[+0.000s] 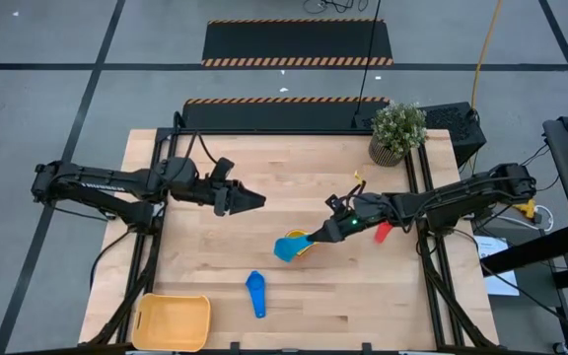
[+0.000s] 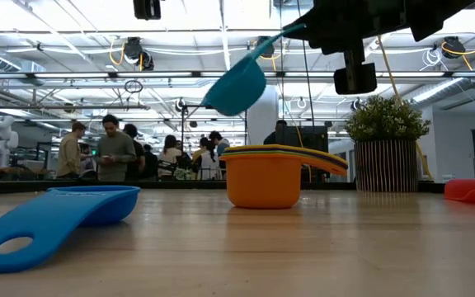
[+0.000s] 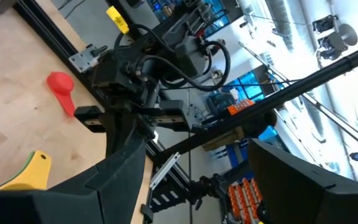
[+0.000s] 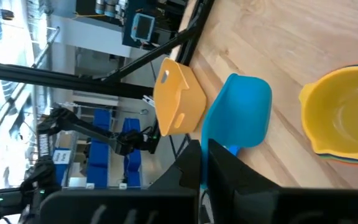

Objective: Nest measuring cups in basket
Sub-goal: Stack the light blue measuring cup on top of the yellow measuring cup

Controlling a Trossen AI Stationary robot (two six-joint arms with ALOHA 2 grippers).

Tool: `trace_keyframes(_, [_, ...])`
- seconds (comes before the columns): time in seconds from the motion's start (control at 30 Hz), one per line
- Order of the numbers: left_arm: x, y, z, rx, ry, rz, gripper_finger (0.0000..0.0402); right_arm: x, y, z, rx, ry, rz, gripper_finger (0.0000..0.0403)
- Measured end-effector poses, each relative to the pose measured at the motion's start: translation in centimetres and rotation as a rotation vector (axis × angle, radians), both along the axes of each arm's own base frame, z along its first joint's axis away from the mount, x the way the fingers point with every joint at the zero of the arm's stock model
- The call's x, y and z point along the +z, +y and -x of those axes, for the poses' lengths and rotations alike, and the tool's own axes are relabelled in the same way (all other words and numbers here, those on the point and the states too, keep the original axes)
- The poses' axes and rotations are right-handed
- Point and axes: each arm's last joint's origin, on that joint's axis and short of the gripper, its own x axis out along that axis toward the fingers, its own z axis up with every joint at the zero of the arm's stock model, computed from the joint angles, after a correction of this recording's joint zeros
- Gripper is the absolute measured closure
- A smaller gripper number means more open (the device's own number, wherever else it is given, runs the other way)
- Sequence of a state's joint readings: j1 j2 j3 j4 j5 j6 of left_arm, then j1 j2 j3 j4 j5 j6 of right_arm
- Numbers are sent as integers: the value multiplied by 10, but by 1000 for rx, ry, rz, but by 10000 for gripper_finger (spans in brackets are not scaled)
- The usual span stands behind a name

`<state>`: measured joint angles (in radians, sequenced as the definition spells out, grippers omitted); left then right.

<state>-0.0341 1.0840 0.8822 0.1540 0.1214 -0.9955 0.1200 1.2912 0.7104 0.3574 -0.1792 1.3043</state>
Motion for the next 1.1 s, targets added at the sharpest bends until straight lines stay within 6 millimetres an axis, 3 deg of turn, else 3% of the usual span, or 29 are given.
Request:
trace_keyframes(0.27, [0, 0, 0, 17, 0, -16, 117, -11, -2, 4, -12, 45, 11, 403])
trace_keyframes(0.57, [0, 0, 0, 18, 0, -17, 117, -39, -7, 25, -97, -69, -140, 403])
trace_keyframes(0.77, [0, 1, 0, 18, 1, -21, 117, -48, -11, 36, -141, -65, -174, 403])
trace_keyframes(1.1, [0, 2, 0, 29, 0, -27, 117, -53, -19, 37, -166, -52, -151, 403])
